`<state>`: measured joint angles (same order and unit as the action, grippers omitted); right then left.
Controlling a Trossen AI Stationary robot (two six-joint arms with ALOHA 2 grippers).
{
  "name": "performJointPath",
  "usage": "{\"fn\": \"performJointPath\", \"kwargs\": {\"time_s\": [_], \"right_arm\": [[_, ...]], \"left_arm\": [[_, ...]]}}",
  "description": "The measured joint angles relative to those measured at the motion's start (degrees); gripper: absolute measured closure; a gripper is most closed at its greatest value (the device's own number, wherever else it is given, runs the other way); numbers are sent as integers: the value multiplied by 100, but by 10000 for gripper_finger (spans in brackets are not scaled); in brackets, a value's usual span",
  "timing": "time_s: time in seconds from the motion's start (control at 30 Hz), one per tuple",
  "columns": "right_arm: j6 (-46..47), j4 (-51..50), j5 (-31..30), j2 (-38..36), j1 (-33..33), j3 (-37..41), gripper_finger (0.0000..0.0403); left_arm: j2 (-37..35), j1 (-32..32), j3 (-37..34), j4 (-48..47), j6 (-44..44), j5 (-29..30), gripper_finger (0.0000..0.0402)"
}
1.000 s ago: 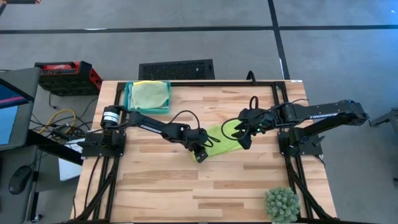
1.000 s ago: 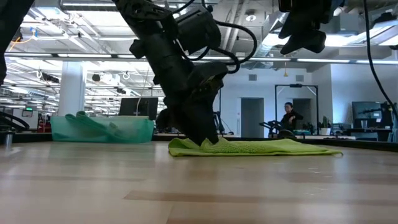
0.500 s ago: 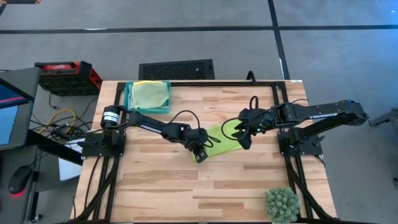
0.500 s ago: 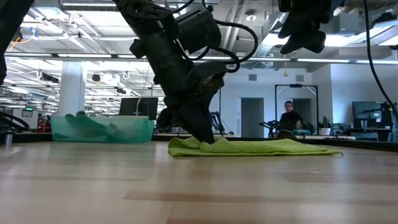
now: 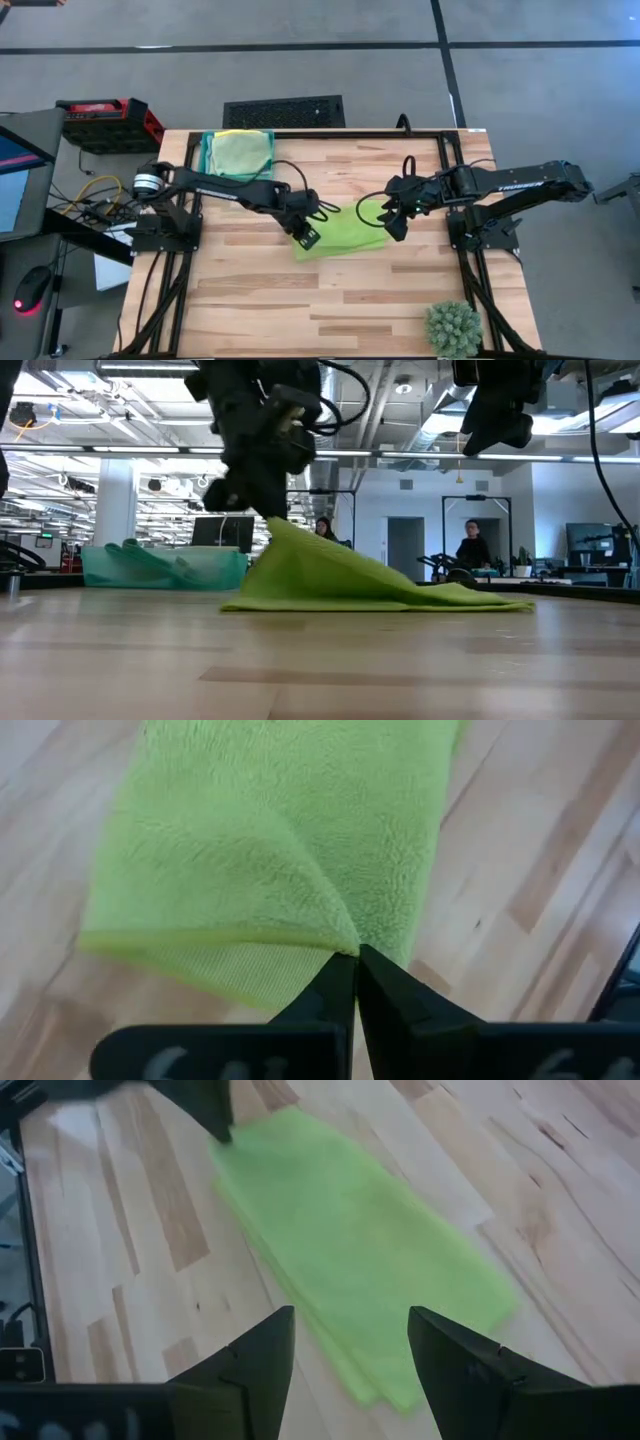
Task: Fold microfiber towels
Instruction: Fold the light green microfiber microfiber towel
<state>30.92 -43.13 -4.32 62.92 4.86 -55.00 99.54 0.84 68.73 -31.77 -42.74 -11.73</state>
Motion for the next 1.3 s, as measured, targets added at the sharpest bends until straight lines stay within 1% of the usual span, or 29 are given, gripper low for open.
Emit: {"fn": "performJointPath", "kwargs": {"time_s": [0.2, 0.37, 0.43, 0.63, 0.73, 0.87, 1.03, 1.2, 1.3], "right_arm": [[-11, -29, -1, 0, 0, 0, 182], [-11, -35, -1, 0, 0, 0, 182], [-10, -55, -1, 0, 0, 0, 182], [-11, -147, -1, 0, -2, 0, 182], [-9, -150, -1, 0, -2, 0, 182], [-9, -140, -1, -4, -2, 0, 182], [-9, -171, -1, 0, -2, 0, 182], [-9, -182, -1, 2, -2, 0, 182], [-9, -182, 1, 0, -2, 0, 182]], "left_arm": [[-370, -52, 0, -600, -32, -12, 401], [-279, -167, -54, -983, -21, -342, 401], [-269, -238, -136, -1180, -18, -388, 401], [-128, -394, -250, -1087, -117, -467, 401], [1, -451, -260, -1290, -67, -472, 401], [103, -483, -258, -1294, -106, -460, 398], [145, -498, -254, -1129, -36, -498, 371], [145, -500, -254, -1141, -104, -498, 318], [145, -500, -254, -1177, -205, -608, 283]]}}
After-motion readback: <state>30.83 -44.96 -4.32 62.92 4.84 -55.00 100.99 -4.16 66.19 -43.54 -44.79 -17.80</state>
